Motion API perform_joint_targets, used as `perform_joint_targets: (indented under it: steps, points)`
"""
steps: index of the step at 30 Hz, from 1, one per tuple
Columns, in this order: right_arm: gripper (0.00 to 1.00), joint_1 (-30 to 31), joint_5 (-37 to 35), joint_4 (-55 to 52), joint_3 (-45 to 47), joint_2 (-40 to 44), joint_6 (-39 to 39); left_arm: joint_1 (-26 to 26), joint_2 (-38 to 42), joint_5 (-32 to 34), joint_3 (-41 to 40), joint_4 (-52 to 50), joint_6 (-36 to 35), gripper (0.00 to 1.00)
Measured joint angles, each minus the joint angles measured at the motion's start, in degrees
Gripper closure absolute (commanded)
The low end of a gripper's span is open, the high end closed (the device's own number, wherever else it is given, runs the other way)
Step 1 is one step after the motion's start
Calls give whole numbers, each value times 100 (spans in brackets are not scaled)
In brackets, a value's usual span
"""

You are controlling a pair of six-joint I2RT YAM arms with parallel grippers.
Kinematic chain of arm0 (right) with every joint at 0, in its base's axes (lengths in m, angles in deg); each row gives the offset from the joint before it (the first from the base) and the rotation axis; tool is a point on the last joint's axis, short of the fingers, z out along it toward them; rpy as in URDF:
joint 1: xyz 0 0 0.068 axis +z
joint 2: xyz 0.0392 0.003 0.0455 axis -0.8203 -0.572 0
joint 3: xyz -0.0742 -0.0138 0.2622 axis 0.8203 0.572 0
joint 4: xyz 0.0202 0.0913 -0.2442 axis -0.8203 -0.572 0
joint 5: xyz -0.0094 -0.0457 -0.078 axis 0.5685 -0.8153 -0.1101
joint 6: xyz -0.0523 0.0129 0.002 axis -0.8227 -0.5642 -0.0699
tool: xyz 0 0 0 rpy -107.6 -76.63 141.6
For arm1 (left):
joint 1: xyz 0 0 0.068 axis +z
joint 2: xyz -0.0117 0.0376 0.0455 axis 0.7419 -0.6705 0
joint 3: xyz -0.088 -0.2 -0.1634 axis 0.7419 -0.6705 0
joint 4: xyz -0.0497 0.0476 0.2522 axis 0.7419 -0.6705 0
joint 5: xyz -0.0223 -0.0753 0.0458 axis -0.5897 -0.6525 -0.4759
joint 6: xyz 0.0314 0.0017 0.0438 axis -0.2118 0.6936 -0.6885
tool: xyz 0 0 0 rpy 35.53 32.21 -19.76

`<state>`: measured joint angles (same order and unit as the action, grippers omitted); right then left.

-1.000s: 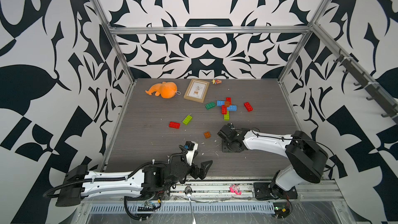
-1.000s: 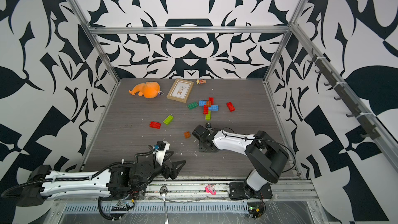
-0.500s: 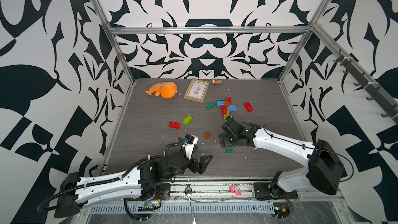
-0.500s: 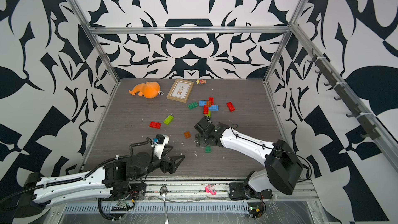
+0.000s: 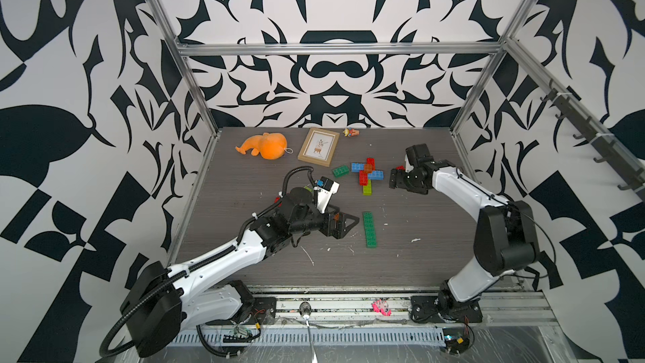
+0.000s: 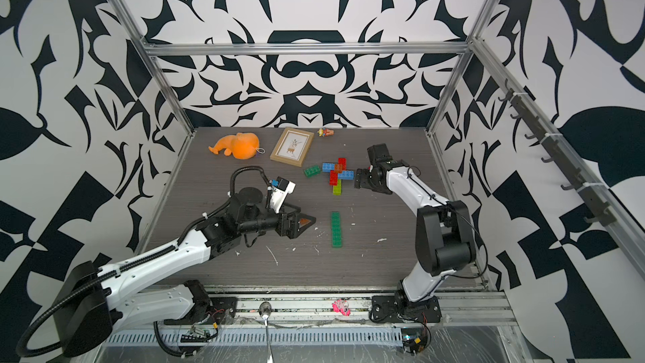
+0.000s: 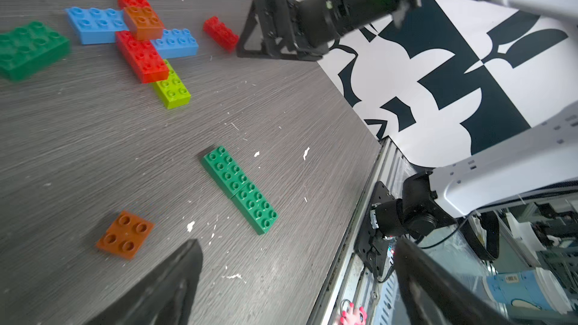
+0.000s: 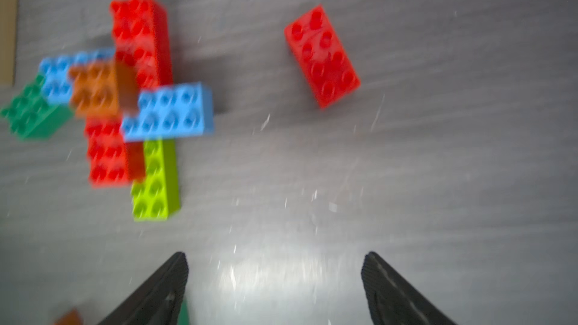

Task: Assemble a small pinwheel with lego
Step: Pick up the lego brick from the center of the board.

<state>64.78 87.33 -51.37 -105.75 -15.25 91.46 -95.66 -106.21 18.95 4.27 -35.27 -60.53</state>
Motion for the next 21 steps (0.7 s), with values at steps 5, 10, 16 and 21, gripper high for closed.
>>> perform_joint_targets:
  steps: [5, 10, 16, 21]
  points:
    - [16, -378, 404, 166, -780, -914, -345, 382, -455, -614, 74, 474, -85, 0]
    - [20, -675, 872, 238, -1344, -1552, -457, 632, -601, -651, -431, 1154, -87, 0]
    - [20, -824, 940, -22, -2105, -2232, -645, 629, -629, -743, -763, 1593, -61, 0]
    - [20, -813, 968, -341, -2603, -2614, -844, 629, -835, -901, -765, 1882, 33, 0]
